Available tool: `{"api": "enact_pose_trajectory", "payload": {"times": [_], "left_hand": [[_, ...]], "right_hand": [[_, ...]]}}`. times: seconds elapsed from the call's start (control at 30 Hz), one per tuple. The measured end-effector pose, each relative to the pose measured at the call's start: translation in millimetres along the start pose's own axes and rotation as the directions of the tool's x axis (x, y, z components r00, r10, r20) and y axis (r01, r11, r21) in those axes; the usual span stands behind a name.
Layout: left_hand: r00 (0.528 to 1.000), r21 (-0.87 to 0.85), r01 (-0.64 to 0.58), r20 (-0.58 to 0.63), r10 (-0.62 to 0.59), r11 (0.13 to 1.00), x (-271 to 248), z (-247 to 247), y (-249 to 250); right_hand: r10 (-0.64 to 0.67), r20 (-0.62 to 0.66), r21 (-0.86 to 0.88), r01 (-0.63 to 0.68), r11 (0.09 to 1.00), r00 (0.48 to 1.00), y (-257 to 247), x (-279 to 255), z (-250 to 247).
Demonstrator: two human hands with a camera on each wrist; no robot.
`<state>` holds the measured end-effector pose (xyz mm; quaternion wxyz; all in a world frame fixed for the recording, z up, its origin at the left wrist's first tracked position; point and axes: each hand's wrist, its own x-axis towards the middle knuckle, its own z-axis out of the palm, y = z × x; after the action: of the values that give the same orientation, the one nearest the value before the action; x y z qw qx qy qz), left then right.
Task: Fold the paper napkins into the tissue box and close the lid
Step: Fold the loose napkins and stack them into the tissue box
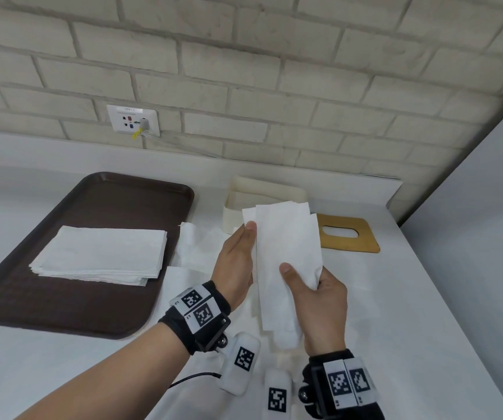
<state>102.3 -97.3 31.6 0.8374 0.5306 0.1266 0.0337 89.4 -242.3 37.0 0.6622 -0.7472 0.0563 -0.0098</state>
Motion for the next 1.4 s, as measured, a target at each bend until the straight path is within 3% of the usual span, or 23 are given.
{"api": "enact_pose_trajectory", "payload": {"times": [0.13, 0.27, 0.57, 0.87, 1.03, 1.1, 1.17, 1.23, 1.27, 1.33, 1.4], "left_hand": [[0.998, 0.022, -0.046, 0.043, 0.045, 0.999, -2, 3, 3], [0.992, 0.110, -0.124, 0.001, 0.124, 0.986, 4, 3, -8], [0.991, 0.061, -0.134, -0.004, 0.134, 0.989, 9, 2, -3], [0.989, 0.058, -0.148, 0.041, 0.146, 0.987, 8, 8, -5], [0.985, 0.041, -0.173, 0.005, 0.173, 0.984, 8, 4, -3], [0.981, 0.058, -0.190, -0.021, 0.192, 0.980, 10, -4, 1], [0.978, 0.091, -0.202, -0.035, 0.206, 0.975, 12, -13, 5], [0.978, 0.129, -0.200, -0.034, 0.206, 0.971, 13, -21, 7], [0.978, 0.148, -0.199, -0.027, 0.206, 0.969, 13, -24, 7], [0.981, 0.175, -0.190, -0.005, 0.194, 0.966, 11, -26, 7], [0.983, 0.187, -0.183, 0.011, 0.184, 0.965, 9, -26, 6]], "right_hand": [[-0.030, -0.001, -0.053, 0.030, 0.998, 1.000, 1, 1, 2], [-0.037, 0.016, -0.067, 0.038, 0.997, 0.999, 0, -1, 1], [0.111, 0.089, 0.169, -0.125, 0.978, 0.990, -5, -6, -16], [0.167, 0.203, 0.300, -0.223, 0.927, 0.965, -6, -10, -39], [0.171, 0.113, 0.285, -0.197, 0.938, 0.979, -3, -13, -53], [0.090, 0.004, 0.186, -0.089, 0.979, 0.996, -9, -15, -63], [-0.070, -0.094, 0.011, 0.071, 0.997, 0.993, -23, -18, -72], [-0.218, -0.098, -0.066, 0.212, 0.975, 0.971, -45, -23, -77], [-0.265, -0.066, -0.034, 0.263, 0.964, 0.962, -55, -25, -76], [-0.316, 0.064, 0.191, 0.300, 0.935, 0.946, -63, -27, -70], [-0.286, 0.194, 0.388, 0.194, 0.901, 0.939, -60, -23, -56]]}}
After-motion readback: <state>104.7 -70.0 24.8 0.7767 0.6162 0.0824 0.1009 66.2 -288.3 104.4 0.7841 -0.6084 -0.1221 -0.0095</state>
